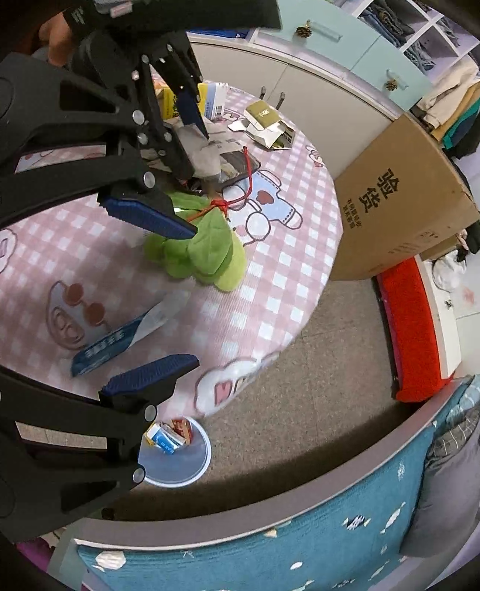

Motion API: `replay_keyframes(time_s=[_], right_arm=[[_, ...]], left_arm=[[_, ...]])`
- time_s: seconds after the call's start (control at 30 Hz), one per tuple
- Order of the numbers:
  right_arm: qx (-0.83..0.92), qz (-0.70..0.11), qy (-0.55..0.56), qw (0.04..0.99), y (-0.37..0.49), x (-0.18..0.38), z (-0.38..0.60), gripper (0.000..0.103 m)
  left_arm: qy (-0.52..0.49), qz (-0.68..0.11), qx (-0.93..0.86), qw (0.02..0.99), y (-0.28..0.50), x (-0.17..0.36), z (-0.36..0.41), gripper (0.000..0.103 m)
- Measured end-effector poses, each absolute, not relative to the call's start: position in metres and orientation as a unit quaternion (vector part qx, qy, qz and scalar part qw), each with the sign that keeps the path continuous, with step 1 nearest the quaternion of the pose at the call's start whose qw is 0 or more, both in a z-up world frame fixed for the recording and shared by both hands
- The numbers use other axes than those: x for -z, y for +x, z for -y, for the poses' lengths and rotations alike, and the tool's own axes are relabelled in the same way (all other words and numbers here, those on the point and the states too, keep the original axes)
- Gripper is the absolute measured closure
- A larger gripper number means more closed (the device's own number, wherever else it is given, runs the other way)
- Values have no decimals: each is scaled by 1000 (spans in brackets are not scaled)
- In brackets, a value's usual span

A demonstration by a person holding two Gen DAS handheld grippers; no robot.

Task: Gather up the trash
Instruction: 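Grasp the folded newspaper with the left gripper while the right grasps the green leaf toy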

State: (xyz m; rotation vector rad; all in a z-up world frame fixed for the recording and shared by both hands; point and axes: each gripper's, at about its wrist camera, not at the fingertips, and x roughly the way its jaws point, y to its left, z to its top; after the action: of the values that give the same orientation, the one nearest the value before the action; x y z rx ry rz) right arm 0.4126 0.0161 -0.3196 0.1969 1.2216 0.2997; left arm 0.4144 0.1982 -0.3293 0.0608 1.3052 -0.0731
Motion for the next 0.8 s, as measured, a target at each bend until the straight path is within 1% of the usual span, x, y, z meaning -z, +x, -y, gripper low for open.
replay_keyframes(time_s=[0.07,0.1,0.23,0.33,0.4,0.43,0.47,0.5,0.53,0.57,0.67,0.8], right_arm=[[-147,-573,91,801,420,327,-25,39],[-150,-574,92,800,423,331,-28,39],[-165,-579,99,792,435,339,-41,39],[-181,-583,104,785,442,345,-49,39],[-190,-587,108,780,446,347,-53,41],[-196,-590,107,776,447,349,-55,51],[-201,-595,108,771,448,351,-57,64],[-203,-599,107,767,448,351,-57,70],[-210,-600,110,764,449,351,-57,81],[-218,-601,116,760,449,350,-55,88],[-234,-591,130,761,445,337,-49,91],[-250,-564,158,771,442,307,-33,91]], left_arm=[[26,-599,43,799,414,327,-201,67],[23,-594,45,803,414,324,-203,71],[-16,-579,40,814,410,312,-219,75],[-43,-566,32,823,407,300,-230,76],[-56,-555,30,829,406,291,-235,77],[-61,-550,28,833,406,285,-236,77],[-62,-544,25,836,406,280,-236,77],[-62,-541,23,838,408,276,-237,77],[-63,-538,21,840,408,273,-235,77],[-65,-536,21,842,408,269,-234,77],[-67,-528,19,847,406,257,-228,77],[-80,-513,18,855,402,239,-218,77]])
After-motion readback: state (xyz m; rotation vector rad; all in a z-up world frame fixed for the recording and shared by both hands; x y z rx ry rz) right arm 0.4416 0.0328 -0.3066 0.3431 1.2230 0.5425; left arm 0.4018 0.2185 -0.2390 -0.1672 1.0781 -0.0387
